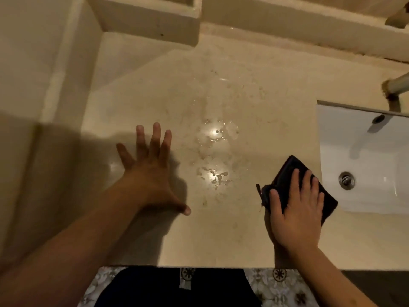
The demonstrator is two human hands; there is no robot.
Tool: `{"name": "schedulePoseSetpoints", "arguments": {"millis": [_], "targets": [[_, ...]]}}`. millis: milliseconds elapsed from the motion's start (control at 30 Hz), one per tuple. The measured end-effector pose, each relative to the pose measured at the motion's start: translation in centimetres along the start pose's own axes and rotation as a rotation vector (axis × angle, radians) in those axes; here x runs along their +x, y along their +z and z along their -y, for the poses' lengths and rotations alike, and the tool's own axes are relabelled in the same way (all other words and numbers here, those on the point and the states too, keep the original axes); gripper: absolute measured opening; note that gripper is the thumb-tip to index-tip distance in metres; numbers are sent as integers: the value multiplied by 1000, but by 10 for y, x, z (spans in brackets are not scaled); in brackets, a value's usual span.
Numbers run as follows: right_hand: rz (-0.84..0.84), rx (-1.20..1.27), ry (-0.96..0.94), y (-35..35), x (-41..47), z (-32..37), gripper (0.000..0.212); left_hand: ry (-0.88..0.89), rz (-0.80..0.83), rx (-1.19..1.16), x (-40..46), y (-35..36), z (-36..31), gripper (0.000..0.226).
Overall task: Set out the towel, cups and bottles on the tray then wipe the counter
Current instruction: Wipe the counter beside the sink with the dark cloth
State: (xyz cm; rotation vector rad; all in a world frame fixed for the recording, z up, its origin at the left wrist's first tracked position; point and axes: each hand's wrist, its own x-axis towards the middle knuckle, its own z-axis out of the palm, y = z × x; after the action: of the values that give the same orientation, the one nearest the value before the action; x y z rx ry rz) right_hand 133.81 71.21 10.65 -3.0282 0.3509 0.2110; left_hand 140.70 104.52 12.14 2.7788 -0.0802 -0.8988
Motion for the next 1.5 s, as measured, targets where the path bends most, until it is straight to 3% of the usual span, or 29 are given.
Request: {"name": "schedulePoseSetpoints", "arguments": {"millis": [200, 467, 567, 667, 1067, 1233, 1500], "targets": [[-15, -11, -86, -3, 57, 66, 69, 5, 66, -27, 4, -3, 1, 185], [48, 45, -504, 9, 44, 198, 66, -38, 103, 33, 4, -9, -4, 183], [104, 43, -655, 13, 30, 185, 63, -29, 81, 6, 2, -10, -5, 180], [118, 55, -683, 11, 22, 150, 64, -80, 60, -8, 1, -11, -7, 181], [125, 47, -292, -10, 20, -23, 60, -14, -31, 37, 7, -8, 5, 181], [143, 27, -309, -12, 16, -7, 61, 8, -44, 13, 10, -6, 6, 186], [191, -23, -737, -1, 34, 120, 57, -9, -19, 10, 13, -3, 5, 189]]}}
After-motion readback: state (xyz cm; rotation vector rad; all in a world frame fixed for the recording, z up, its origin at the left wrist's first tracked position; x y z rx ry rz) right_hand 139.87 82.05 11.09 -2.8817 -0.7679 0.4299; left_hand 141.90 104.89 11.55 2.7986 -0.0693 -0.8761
